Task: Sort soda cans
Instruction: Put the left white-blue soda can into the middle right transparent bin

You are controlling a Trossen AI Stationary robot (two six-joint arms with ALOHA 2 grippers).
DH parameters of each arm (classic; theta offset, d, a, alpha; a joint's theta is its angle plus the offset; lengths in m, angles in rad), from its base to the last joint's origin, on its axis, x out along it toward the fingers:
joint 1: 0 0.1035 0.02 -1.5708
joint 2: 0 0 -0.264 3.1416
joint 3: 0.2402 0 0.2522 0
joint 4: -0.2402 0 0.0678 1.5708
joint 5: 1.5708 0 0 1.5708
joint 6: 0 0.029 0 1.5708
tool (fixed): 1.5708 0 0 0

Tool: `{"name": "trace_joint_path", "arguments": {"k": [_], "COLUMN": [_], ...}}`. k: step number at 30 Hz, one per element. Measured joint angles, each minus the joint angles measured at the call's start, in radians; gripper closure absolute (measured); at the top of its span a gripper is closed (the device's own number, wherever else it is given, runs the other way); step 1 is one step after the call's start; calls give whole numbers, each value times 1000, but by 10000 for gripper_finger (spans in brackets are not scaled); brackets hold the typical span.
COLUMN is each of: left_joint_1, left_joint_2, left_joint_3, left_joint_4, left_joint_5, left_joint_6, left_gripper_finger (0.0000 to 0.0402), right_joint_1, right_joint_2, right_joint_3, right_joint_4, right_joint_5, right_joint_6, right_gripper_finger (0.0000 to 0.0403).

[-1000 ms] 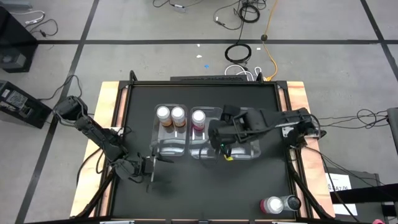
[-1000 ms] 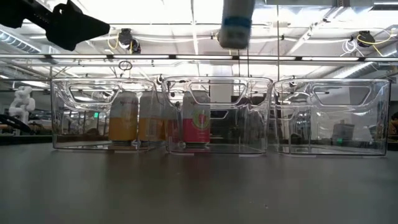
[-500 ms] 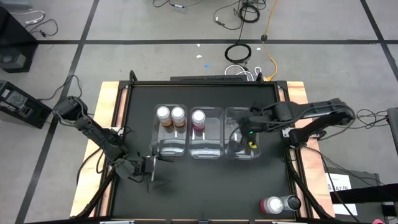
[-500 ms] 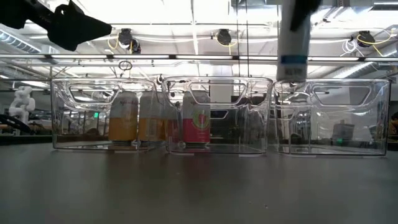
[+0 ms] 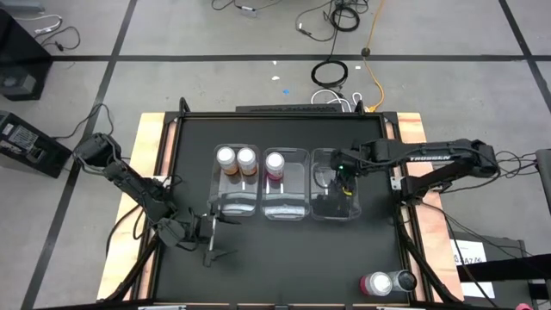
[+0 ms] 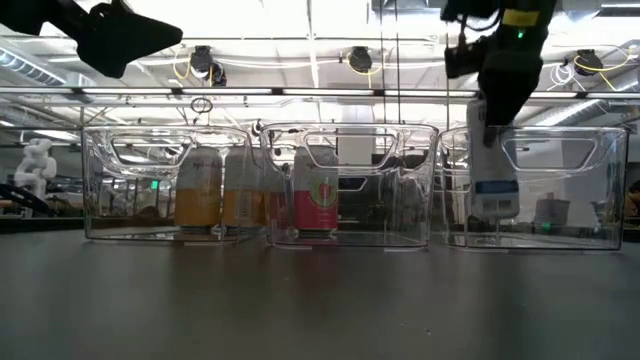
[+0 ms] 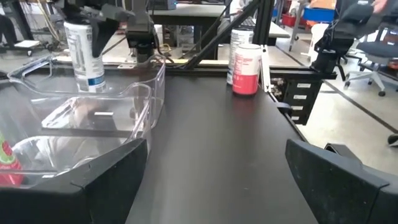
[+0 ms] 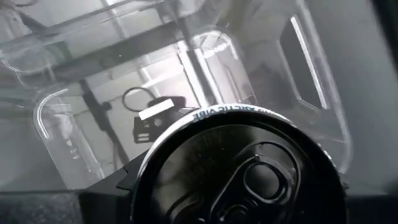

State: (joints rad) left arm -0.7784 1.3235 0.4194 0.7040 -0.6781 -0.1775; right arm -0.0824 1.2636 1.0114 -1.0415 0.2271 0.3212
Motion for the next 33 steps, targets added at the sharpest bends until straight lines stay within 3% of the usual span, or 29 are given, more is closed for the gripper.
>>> {"name": "trace_joint_path", "arguments": {"k": [11, 18, 33], "left_joint_1": [28, 70, 79], "left_joint_2": [0, 0, 0], "left_joint_3": [0, 0, 0], "left_joint_4": [-13, -17, -18], "left_joint_5": [-42, -41, -29], "left_joint_6": [-53, -52, -51], "left_gripper_finger": [11, 11, 11], "right_joint_1": [-163, -263, -311], "right_joint_2": [-40, -59, -65], "right_joint_3": [-54, -58, -157], "right_joint_4": [48, 83, 187], "right_joint_5": [-28, -108, -151], "right_joint_6": [-142, -191, -207], "right_gripper_finger": [164, 164, 154]}}
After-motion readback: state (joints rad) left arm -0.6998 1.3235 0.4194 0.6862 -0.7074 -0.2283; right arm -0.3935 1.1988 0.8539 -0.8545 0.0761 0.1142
